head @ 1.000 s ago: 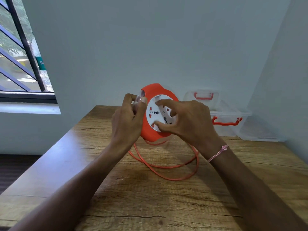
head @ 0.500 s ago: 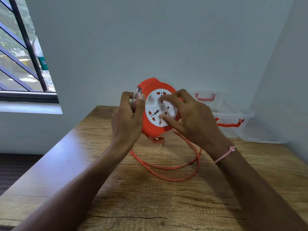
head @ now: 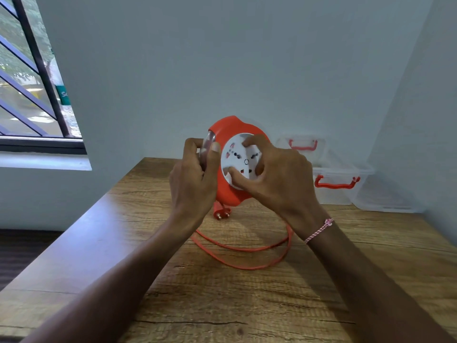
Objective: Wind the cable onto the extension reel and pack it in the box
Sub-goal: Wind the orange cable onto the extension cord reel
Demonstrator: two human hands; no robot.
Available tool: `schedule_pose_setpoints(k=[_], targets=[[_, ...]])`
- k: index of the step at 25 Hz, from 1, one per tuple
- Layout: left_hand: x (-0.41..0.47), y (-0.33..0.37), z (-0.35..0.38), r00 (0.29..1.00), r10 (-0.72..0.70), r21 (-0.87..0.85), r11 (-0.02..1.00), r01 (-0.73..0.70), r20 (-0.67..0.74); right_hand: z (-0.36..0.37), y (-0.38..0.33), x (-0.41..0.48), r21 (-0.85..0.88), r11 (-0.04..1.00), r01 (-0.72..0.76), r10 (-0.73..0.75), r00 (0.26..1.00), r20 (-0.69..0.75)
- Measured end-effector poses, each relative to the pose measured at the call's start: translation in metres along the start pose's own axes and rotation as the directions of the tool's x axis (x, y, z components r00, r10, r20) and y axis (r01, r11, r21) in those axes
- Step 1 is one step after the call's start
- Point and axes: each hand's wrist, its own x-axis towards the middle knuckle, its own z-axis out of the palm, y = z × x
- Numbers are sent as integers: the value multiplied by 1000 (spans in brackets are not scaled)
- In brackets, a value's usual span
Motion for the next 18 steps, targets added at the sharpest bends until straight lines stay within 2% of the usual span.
schedule_pose_setpoints(k=[2,3,4,6,8,10,11,14,16,18], targets=[[-2,2,2,1000,5,2,1000,-5,6,5,-8,2,191,943,-273,273,962,26],[-1,1,2,1000,-6,0,1000,6,13,6,-9,3,244,904,-351,350,936,48],[-1,0,2,1000,-23,-3,1000,23,22,6,-9,4,249,898,-362,361,931,52],[3,-3,-1,998,-53,-6,999,53,37,4,-3,2,182,954,-238,239,971,19],[7,-6,-4,997,-68,-1,998,68,47,-2,5,2,85,996,-2,0,1000,26],[11,-9,-8,994,-87,-12,996,88,58,-8,13,3,-46,975,219,-211,968,139],[13,-11,-9,992,-104,-22,994,105,65,-10,16,4,-99,954,284,-261,945,197],[15,-14,-11,986,-133,-44,989,138,101,-8,20,4,-211,899,384,-326,908,263],[12,-13,-9,987,-112,-26,993,116,116,-6,19,2,-268,869,416,-355,902,247],[9,-11,-7,989,-91,-7,996,92,114,-7,17,1,-261,883,391,-348,917,195]])
